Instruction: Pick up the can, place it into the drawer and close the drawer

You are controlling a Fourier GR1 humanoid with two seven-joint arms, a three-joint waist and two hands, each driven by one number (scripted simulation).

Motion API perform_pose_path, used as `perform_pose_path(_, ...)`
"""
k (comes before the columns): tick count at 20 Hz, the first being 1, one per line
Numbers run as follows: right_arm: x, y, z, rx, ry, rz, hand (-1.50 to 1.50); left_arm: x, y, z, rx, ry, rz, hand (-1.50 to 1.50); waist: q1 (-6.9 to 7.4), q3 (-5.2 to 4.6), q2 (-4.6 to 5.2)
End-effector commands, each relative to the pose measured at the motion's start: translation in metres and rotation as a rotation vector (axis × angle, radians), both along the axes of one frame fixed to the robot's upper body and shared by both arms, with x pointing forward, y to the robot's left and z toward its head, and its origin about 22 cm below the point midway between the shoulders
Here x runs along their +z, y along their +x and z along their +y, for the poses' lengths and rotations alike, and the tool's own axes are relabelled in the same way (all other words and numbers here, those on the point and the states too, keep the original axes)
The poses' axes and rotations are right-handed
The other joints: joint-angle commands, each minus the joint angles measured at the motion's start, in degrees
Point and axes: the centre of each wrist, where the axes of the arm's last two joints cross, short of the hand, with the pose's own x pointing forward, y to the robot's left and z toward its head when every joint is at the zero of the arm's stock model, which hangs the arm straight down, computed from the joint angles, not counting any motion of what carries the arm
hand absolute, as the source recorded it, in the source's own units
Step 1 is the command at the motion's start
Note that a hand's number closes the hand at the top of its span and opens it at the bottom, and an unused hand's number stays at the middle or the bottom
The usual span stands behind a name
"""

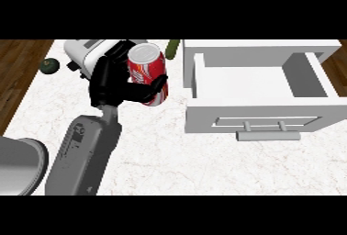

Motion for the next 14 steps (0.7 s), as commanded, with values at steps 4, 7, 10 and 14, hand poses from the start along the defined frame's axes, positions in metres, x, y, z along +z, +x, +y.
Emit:
perform_pose_path(4,0.006,-0.007,0.006,0.014,-0.001,0.009,-1.5,0.046,0.016,-0.034,-0.022,0.013,-0.019,1.5,-0.3,-0.01,0.04)
perform_pose_path(7,-0.002,0.007,-0.012,-0.007,0.005,-0.006,-1.5,0.055,0.023,-0.046,-0.031,0.037,-0.03,1.5,-0.16,0.0,0.12)
perform_pose_path(10,0.011,-0.001,0.0,0.01,0.005,0.012,-1.5,0.059,0.031,-0.056,-0.013,0.051,-0.018,1.5,-0.34,-0.01,0.12)
perform_pose_path(14,0.003,0.016,-0.013,0.029,0.006,-0.01,-1.5,0.093,0.038,-0.097,0.004,0.058,-0.025,1.5,-1.09,0.03,0.28)
